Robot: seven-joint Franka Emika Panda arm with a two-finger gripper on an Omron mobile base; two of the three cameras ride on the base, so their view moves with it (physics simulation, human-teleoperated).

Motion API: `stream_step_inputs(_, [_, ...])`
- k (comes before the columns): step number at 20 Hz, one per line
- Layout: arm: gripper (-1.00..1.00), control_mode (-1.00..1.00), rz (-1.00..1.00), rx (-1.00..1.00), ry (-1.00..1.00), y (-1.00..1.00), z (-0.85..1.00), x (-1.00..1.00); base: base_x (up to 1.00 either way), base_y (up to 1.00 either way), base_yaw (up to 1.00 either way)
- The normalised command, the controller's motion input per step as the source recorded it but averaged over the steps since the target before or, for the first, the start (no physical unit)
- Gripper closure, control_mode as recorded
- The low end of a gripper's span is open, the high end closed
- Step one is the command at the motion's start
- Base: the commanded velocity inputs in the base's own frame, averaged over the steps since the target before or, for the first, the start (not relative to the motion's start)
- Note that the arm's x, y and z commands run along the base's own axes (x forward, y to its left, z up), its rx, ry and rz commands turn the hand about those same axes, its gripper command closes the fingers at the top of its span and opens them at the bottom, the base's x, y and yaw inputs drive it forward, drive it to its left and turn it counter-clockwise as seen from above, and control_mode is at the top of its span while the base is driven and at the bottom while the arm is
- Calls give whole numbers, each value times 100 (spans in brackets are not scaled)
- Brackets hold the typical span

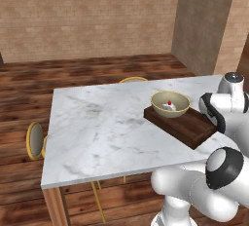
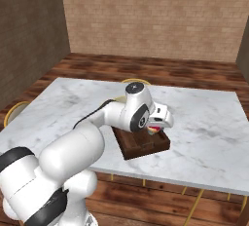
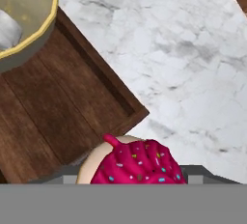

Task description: Place the bowl with cake and the cupcake onto the tray.

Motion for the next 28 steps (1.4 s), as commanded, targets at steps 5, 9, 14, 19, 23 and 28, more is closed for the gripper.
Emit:
stream_step_inputs(5, [100,-100,11,-3,1,32,0,0,0,0,0])
stream_step_inputs(9, [100,-100,10,-2,0,26,0,0,0,0,0])
stream_step_inputs(14, [100,-100,11,-1,0,16,0,0,0,0,0])
stream_step_inputs(19, [100,-100,11,-1,0,14,0,0,0,0,0])
stream_step_inputs(23, [100,-100,10,-1,0,14,0,0,0,0,0])
stream_step_inputs(28, [100,-100,8,-2,0,10,0,0,0,0,0])
